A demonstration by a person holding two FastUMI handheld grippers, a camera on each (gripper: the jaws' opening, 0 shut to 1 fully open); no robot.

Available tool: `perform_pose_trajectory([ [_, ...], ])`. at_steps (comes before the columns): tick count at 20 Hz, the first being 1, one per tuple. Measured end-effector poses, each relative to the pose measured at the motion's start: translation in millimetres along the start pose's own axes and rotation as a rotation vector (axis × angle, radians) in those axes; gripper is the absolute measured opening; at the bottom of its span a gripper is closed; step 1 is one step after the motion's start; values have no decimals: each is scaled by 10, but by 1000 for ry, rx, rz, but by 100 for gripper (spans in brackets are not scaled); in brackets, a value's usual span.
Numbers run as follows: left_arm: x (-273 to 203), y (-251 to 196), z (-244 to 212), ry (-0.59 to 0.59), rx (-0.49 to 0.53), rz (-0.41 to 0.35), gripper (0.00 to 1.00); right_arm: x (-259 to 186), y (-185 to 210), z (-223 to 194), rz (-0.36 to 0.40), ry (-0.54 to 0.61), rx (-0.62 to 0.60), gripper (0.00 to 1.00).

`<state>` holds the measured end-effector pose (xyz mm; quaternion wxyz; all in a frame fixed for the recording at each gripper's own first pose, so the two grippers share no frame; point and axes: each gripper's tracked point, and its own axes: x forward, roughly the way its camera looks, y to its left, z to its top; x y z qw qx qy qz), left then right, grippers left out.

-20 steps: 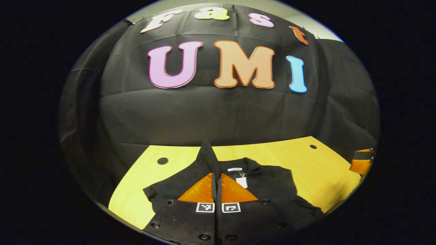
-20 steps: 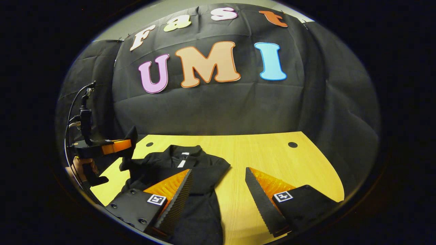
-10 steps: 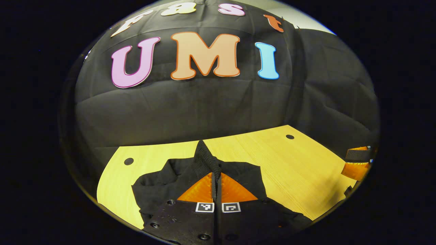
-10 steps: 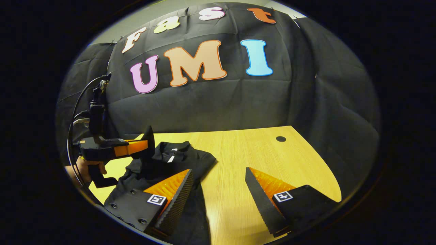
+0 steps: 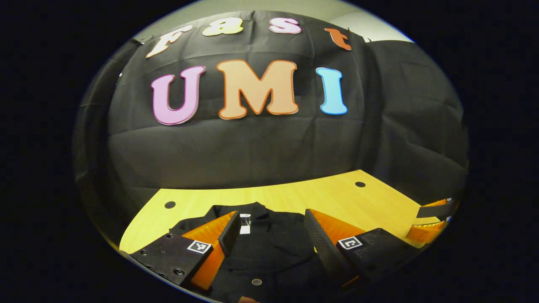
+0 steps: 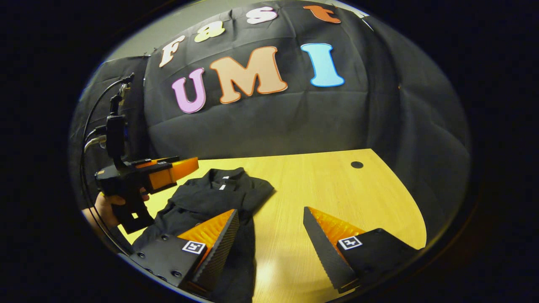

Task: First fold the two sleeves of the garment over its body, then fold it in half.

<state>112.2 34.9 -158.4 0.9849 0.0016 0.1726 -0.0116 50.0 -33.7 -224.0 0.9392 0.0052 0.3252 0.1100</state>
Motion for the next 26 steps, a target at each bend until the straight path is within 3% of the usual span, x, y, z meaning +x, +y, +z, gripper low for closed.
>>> perform_pose_trajectory([
  [1,-146,84,24,-18,1,14,94,-13,33,-33,2,-1,-1,98],
  [2,-279,203,21,-30,11,30,100,-37,114,-28,10,-12,12,98],
  [3,-409,334,-22,-29,27,49,93,-86,193,-50,13,-18,20,99],
  [7,-939,818,-388,29,38,112,93,-208,502,-313,5,3,35,98],
  [8,-1058,926,-500,47,35,128,92,-244,567,-385,3,8,29,94],
  [12,-1495,1242,-947,121,15,168,93,-397,766,-688,-14,40,6,98],
  [21,-2197,1628,-2106,316,-38,221,93,-524,765,-1735,-111,236,-16,99],
  [22,-2238,1660,-2223,335,-41,224,93,-536,775,-1854,-116,259,-13,94],
  [26,-2494,1721,-2663,429,-66,237,94,-508,747,-2195,-162,330,-6,99],
])
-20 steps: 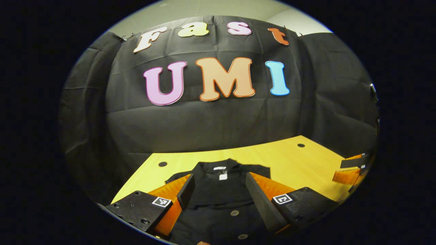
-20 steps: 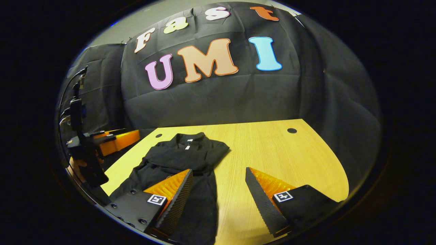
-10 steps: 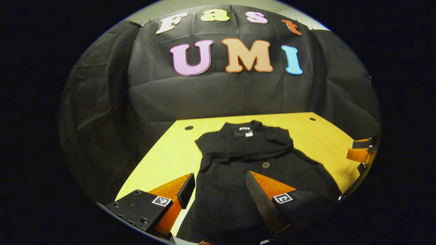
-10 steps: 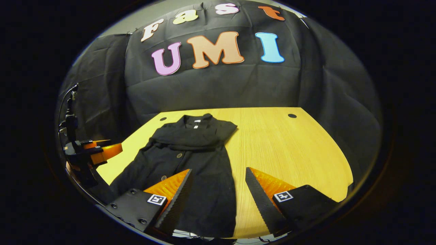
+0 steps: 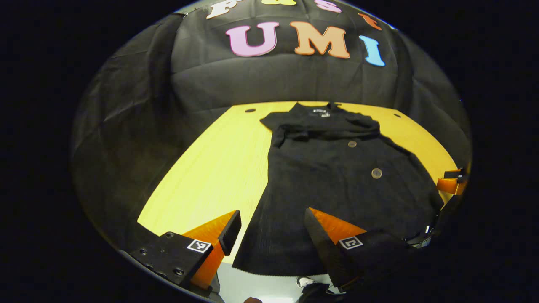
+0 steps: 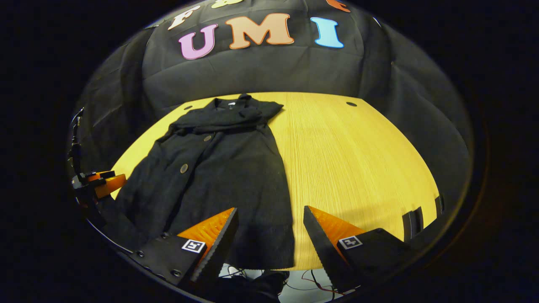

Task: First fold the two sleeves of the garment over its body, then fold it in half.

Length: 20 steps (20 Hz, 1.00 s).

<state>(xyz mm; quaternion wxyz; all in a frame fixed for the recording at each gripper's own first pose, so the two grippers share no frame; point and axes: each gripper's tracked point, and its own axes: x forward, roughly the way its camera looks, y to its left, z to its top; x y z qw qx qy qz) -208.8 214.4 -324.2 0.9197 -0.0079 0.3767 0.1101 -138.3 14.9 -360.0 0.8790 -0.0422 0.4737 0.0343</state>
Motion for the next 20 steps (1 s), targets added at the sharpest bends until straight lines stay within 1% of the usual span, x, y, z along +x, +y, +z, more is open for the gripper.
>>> perform_pose_trajectory([
  [1,11,17,-94,17,-4,-3,94,21,-8,-77,-10,19,-3,99],
  [2,18,21,-216,43,-6,-5,94,49,-20,-163,-19,44,-7,95],
  [4,1,20,-378,66,-24,-18,94,85,-21,-297,-33,88,-16,96],
  [5,-2,19,-261,24,-42,-30,97,63,-27,-354,-29,120,-30,95],
  [6,17,-1,-342,42,-63,-44,100,83,-29,-293,-31,99,-17,98],
  [7,12,-21,-354,44,-61,-54,93,71,-11,-319,-24,109,-6,100],
  [8,27,-34,-344,32,-45,-68,95,70,-8,-319,-21,110,-18,99],
  [9,29,-67,-344,22,-30,-87,95,90,39,-321,1,118,-32,95],
  [10,26,-122,-306,-4,-21,-111,95,95,95,-318,15,121,-54,94],
  [11,34,-188,-314,-7,-13,-138,88,85,173,-302,37,119,-69,77],
  [12,29,-237,-302,-19,-17,-160,71,78,217,-311,48,123,-87,59],
  [13,28,-287,-305,-14,-41,-181,53,118,282,-320,69,125,-91,42],
  [15,29,-325,-290,10,-141,-189,18,90,315,-322,83,145,-83,8],
  [16,15,-327,-292,45,-190,-202,1,95,319,-339,92,156,-71,4],
  [18,-3,-308,-290,86,-274,-229,0,60,337,-277,104,139,-50,4],
  [19,-14,-274,-278,94,-309,-210,0,18,353,-219,109,118,-48,4],
  [20,-40,-249,-189,52,-313,-207,0,-27,393,-152,123,87,-40,4],
])
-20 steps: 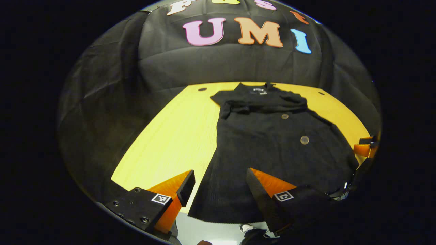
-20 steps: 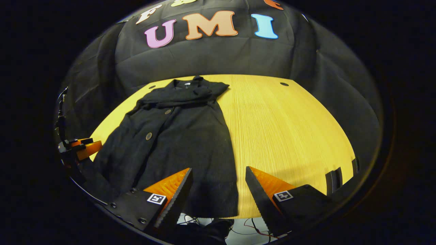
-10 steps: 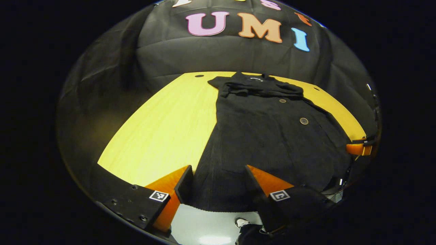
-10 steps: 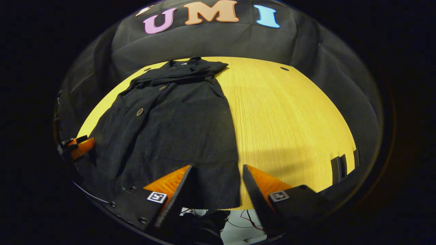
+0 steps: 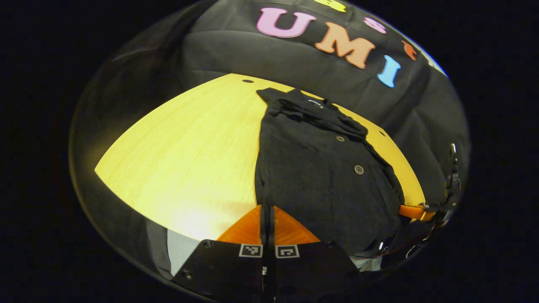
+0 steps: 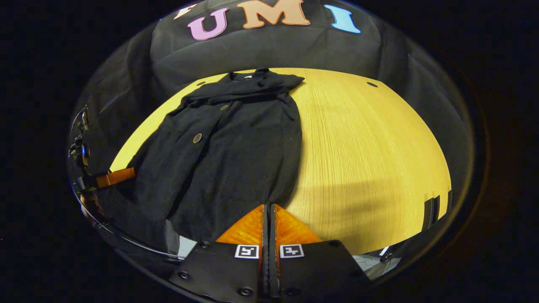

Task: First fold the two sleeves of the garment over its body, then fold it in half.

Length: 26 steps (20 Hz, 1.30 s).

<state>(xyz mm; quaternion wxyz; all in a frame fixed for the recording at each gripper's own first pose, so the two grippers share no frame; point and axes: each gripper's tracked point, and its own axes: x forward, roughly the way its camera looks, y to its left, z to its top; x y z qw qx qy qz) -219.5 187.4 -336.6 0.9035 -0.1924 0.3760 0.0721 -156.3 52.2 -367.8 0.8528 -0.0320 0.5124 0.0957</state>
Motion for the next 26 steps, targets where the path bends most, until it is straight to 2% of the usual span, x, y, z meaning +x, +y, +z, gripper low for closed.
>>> perform_pose_trajectory([
  [3,-91,-130,220,-53,72,-34,0,-117,140,231,37,-75,27,4],
  [6,-150,-339,497,-75,74,-72,0,-199,281,545,80,-135,29,4],
  [9,-220,-613,1093,-204,93,-119,0,-298,369,996,106,-202,-8,4],
  [13,-168,-893,1672,-275,146,-166,0,-401,419,1642,135,-294,-22,4],
  [15,-70,-939,1949,-316,184,-162,0,-428,431,1895,153,-333,-15,1],
  [17,32,-1009,2152,-332,186,-166,0,-407,401,2089,156,-350,-24,3],
  [23,446,-1047,2600,-328,208,-143,0,-228,290,2688,174,-373,-8,3],
  [24,521,-1057,2670,-329,216,-140,0,-181,265,2788,174,-375,-4,0],
  [26,700,-1076,2816,-322,230,-132,0,-78,196,2997,163,-378,-5,3],
])
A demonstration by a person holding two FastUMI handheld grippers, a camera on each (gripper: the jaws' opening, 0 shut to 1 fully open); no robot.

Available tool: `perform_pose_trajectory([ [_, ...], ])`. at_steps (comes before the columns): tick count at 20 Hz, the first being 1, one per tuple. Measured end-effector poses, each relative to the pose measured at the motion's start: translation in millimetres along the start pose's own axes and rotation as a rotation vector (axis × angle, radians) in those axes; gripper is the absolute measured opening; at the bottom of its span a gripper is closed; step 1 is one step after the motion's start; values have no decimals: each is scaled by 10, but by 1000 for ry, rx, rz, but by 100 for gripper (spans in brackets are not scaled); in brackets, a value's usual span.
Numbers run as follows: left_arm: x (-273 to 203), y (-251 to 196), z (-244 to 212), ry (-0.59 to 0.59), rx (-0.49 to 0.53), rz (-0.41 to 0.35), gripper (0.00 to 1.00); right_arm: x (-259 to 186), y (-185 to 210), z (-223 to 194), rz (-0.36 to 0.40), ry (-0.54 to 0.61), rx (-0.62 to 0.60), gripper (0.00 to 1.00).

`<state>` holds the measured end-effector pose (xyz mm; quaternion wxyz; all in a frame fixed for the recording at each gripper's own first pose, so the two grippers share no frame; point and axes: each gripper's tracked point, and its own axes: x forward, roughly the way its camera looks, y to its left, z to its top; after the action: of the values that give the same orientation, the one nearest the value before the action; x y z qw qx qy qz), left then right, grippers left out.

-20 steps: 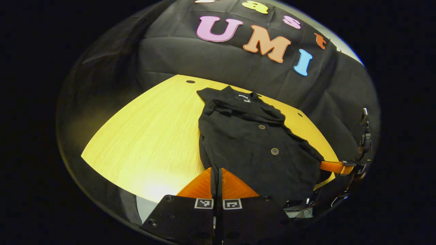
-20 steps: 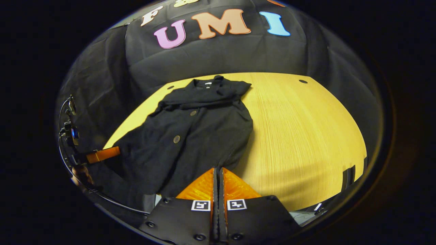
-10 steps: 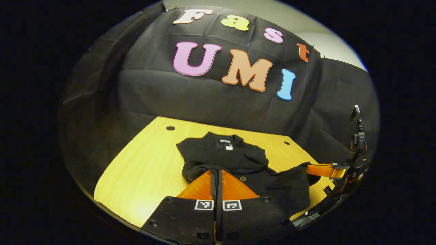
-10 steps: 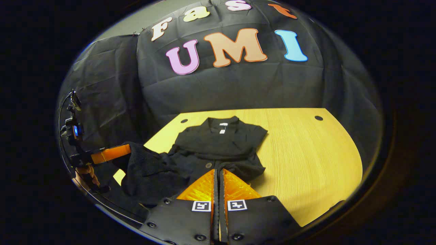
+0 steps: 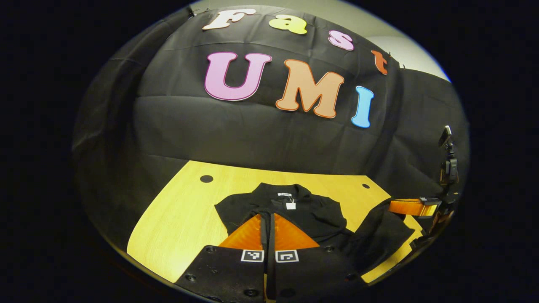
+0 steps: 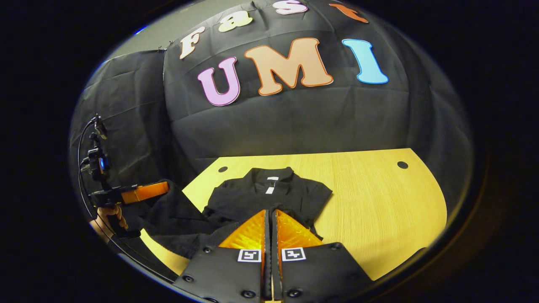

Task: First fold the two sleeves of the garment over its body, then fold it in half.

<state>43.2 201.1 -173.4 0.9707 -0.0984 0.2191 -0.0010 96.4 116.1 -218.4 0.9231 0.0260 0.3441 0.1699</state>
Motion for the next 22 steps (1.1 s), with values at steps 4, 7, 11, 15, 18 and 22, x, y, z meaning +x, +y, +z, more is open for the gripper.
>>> perform_pose_trajectory([
  [4,423,79,129,18,16,17,0,340,-181,305,-3,-10,-2,3],
  [7,745,178,207,25,20,34,0,619,-360,481,-12,-8,2,3],
  [11,1135,438,233,41,-5,92,0,1000,-589,672,-28,-13,21,3],
  [15,1458,600,181,65,-16,138,0,1337,-793,688,-45,22,42,3],
  [18,1632,667,120,70,6,168,0,1517,-895,695,-51,39,68,3],
  [22,1646,1151,363,-20,138,417,96,1585,-1252,926,-186,-43,127,67],
])
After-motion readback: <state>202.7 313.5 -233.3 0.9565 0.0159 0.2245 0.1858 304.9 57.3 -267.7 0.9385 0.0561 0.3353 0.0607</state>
